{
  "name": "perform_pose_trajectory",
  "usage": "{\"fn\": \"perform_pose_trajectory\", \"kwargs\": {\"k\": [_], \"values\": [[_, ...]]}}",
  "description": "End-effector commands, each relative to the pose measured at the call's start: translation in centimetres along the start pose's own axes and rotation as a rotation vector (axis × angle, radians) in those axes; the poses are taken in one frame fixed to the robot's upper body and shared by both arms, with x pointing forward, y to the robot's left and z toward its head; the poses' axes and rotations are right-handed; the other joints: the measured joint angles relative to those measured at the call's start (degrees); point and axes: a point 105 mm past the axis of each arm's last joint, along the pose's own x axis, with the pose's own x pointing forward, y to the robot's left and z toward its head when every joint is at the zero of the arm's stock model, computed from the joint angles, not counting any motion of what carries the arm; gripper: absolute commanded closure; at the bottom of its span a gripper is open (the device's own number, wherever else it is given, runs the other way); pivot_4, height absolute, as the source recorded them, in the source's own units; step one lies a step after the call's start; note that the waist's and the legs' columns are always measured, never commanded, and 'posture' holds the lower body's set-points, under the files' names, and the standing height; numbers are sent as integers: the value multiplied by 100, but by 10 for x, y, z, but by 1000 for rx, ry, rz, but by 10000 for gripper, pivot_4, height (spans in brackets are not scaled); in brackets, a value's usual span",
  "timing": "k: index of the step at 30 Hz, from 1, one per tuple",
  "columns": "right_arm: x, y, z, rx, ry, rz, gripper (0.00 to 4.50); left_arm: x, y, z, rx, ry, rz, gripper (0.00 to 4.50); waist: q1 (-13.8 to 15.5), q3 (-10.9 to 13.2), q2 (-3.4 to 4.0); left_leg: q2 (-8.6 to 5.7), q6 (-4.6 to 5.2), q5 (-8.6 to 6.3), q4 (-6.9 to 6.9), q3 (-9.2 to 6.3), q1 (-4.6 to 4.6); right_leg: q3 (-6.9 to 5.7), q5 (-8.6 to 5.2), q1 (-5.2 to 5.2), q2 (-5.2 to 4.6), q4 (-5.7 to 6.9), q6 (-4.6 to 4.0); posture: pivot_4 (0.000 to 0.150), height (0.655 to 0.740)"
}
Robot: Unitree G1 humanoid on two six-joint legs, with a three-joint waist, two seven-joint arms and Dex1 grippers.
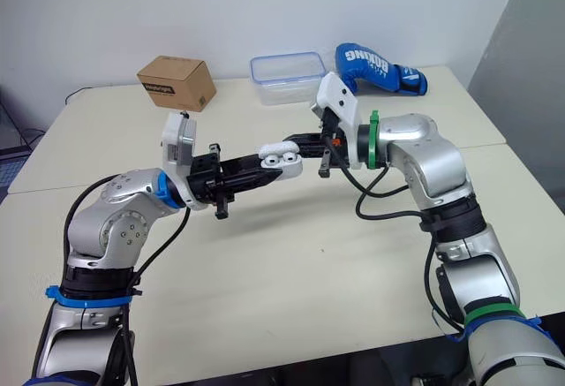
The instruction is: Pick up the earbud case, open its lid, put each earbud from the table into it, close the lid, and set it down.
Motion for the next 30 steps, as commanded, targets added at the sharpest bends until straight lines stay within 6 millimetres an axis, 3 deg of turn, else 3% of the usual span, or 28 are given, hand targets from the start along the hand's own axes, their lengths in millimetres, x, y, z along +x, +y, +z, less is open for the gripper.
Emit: {"fn": "perform_pose_trajectory", "kwargs": {"k": [1,9,16,24,26,30], "values": [[-6,-2,30,-97,-70,-19,44538,-2,1,5,25,-5,13,37123,2,0,0,0,0,0,0,0,0,0,0,0,0,-1,0,1500,7400],[-7,12,27,-102,-53,33,44538,-3,6,6,29,-15,38,37123,3,0,0,0,0,0,0,-1,0,-1,0,0,0,-1,0,1500,7400],[-3,30,12,-75,12,85,44538,-1,7,9,35,-26,41,37123,4,0,0,0,0,0,1,-1,0,-1,0,0,0,1,0,1500,7400],[-1,35,4,-50,55,82,44538,1,7,14,39,-37,38,37123,5,0,0,-1,0,0,1,-1,0,0,0,1,0,1,0,1500,7400],[-4,38,5,-52,47,98,44538,0,7,13,33,-31,36,37123,7,0,0,-1,0,0,1,-1,-1,-1,0,1,0,-1,0,1500,7400],[-30,43,14,-105,71,158,44538,-10,7,8,-15,-3,45,37123,30,0,0,-2,0,0,1,-2,-2,-2,0,2,-1,-3,0,1500,7400]]}}
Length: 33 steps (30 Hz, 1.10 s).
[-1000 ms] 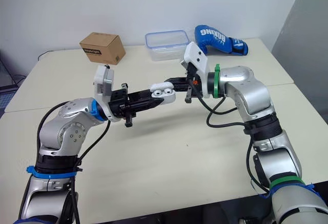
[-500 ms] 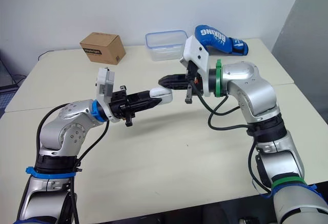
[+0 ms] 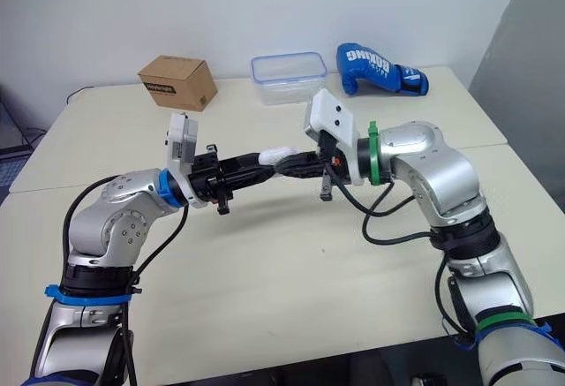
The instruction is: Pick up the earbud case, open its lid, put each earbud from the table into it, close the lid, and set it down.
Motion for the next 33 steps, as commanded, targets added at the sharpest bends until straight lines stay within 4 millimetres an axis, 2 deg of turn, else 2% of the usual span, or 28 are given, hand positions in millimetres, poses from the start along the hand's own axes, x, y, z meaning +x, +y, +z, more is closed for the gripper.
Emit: {"fn": "perform_pose_trajectory", "kwargs": {"k": [1,7,12,21,26,33], "values": [[-20,5,14,-101,-1,22,44538,-9,-3,10,-20,-11,-13,37123,1,0,0,0,0,0,0,2,0,1,0,0,0,0,0,1500,7400],[-38,-11,-14,-277,199,-41,44538,-17,6,-13,-143,77,72,37123,-4,0,0,0,2,-1,0,3,3,0,0,2,1,4,1,1500,7400],[-42,-15,-32,-334,271,-51,44538,-12,5,-17,-211,92,85,37123,-2,1,-2,1,1,-1,1,5,3,1,0,2,1,3,1,1500,7400],[-45,-13,-29,-328,245,-42,44538,-12,6,-39,-410,224,152,37123,3,1,-2,0,0,0,2,3,2,1,0,2,0,2,1,1500,7400],[-47,-6,-25,-298,229,-12,44538,-9,16,-67,-626,242,230,37123,45,1,-2,-1,0,0,4,2,3,1,0,4,0,4,0,1500,7400],[-48,2,-31,-249,238,3,44538,1,6,-101,-708,365,248,37123,91,1,-2,-1,-1,0,4,2,0,1,0,2,0,1,0,1500,7400]]}}
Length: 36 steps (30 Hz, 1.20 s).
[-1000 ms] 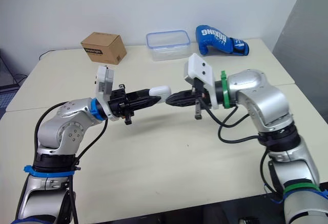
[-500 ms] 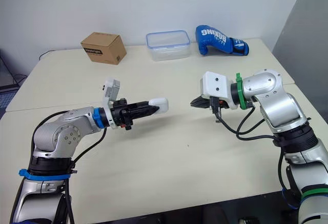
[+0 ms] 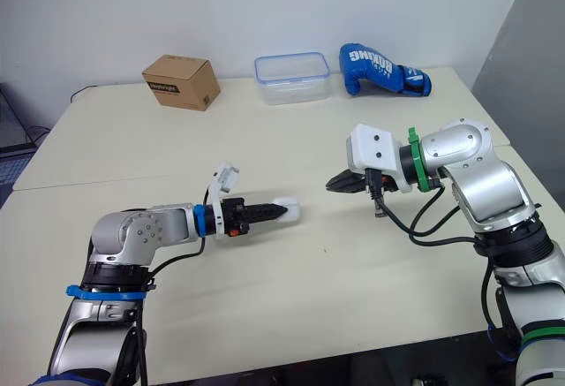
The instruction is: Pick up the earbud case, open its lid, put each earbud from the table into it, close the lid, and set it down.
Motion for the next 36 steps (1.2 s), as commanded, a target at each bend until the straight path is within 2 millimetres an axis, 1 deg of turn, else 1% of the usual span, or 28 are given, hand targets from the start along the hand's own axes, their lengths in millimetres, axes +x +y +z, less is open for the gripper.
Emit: {"fn": "perform_pose_trajectory", "kwargs": {"k": [1,7,11,19,26,27,28,30,31,33,36], "values": [[-6,1,4,-1,-11,-16,44538,4,2,-3,6,20,20,37123,3,0,0,0,0,0,0,1,0,1,0,0,0,1,0,1500,7400],[-6,4,-5,35,14,-17,44538,5,18,-9,-4,41,93,37123,11,-1,-1,-2,0,0,2,2,2,1,0,2,-2,3,0,1500,7400],[-7,11,-18,52,59,1,44538,3,27,-12,-17,42,129,37123,22,-2,-2,-2,-1,1,3,1,5,0,0,4,-3,5,0,1500,7400],[-7,17,-38,78,126,10,44538,0,30,-14,-16,50,142,37123,31,-3,-2,-2,-1,1,5,2,9,1,0,9,-3,8,0,1500,7400],[-6,17,-44,91,137,4,44538,-3,33,-15,-25,45,151,37123,30,-3,-2,-2,-1,1,6,3,10,1,0,9,-3,8,0,1500,7400],[-5,17,-44,92,137,4,45000,-4,33,-15,-25,43,154,30034,26,-3,-1,-1,-1,1,5,2,10,1,0,9,-3,8,0,1500,7400],[-5,17,-44,93,136,4,45000,-5,34,-15,-23,43,158,27925,15,-3,-1,-2,-1,1,5,3,10,1,0,8,-3,8,0,1500,7400],[-5,17,-44,96,136,5,45000,-8,36,-16,-10,50,179,21576,13,-3,-1,-1,-1,1,4,2,9,1,0,7,-3,8,0,1500,7400],[-5,17,-44,97,136,6,45000,-11,38,-17,-3,56,191,17911,13,-3,-1,-1,-1,1,4,2,9,1,0,8,-3,6,0,1500,7400],[-5,17,-45,98,137,7,45000,-19,39,-17,8,64,203,12926,0,-3,-1,-1,-1,1,5,3,10,1,0,8,-3,8,0,1500,7400],[-4,17,-45,100,135,8,45000,-33,42,-15,46,55,232,12926,-38,-4,1,5,-1,1,2,4,15,3,0,7,2,12,0,1500,7400]]}}
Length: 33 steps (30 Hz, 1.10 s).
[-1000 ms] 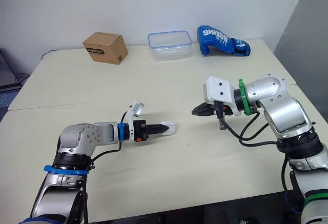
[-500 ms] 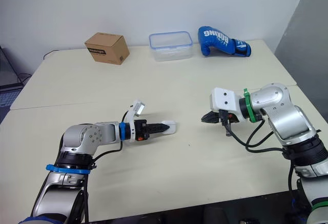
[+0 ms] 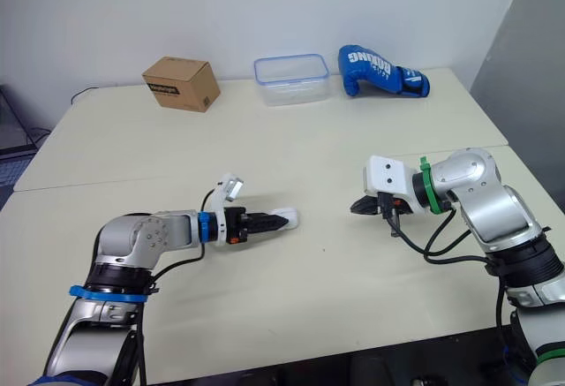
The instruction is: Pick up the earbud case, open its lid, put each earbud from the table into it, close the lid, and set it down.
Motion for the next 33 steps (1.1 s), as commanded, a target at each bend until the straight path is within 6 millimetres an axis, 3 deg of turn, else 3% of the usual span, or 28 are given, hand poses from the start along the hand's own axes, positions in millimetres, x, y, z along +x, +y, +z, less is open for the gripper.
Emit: {"fn": "perform_pose_trajectory", "kwargs": {"k": [1,8,11,14,20,26,30,33], "values": [[-2,-1,5,-23,-17,-3,45000,-26,20,-4,33,-2,117,12926,-17,0,0,2,0,0,-2,1,0,0,0,-1,1,-1,0,1500,7400],[-3,8,5,0,-37,-10,45000,-71,22,-5,132,-74,187,12926,-4,0,0,1,0,-1,-6,1,-5,2,0,-4,0,-10,0,1500,7400],[-4,19,10,77,-97,-45,45000,-95,7,0,257,-208,214,12926,32,1,1,2,0,-1,-7,1,-11,2,0,-7,-1,-13,0,1500,7400],[1,38,8,226,-166,-92,45000,-113,-9,-17,321,-288,270,12926,83,-1,-3,10,-2,-3,-12,1,-14,1,0,-8,-3,-24,-1,1500,7400],[20,78,-6,439,-194,-97,45000,-109,-18,-59,333,-336,361,12926,276,-2,-5,5,13,-11,-4,8,-7,1,5,11,-7,-24,-7,1500,7400],[23,89,-25,509,-204,-187,45000,-106,-12,-67,361,-369,486,12926,356,-2,-7,7,24,-16,-4,1,41,-10,5,69,0,-36,-7,1500,7400],[19,101,-34,528,-198,-199,45000,-107,-17,-75,365,-388,480,12926,324,-2,-6,9,32,-22,-11,11,64,-4,3,86,0,-45,-5,1500,7400],[17,99,-37,522,-196,-214,45000,-108,-22,-74,372,-426,449,12926,314,-1,-7,13,35,-24,-14,13,66,-5,3,86,3,-47,-5,1500,7400]]}}
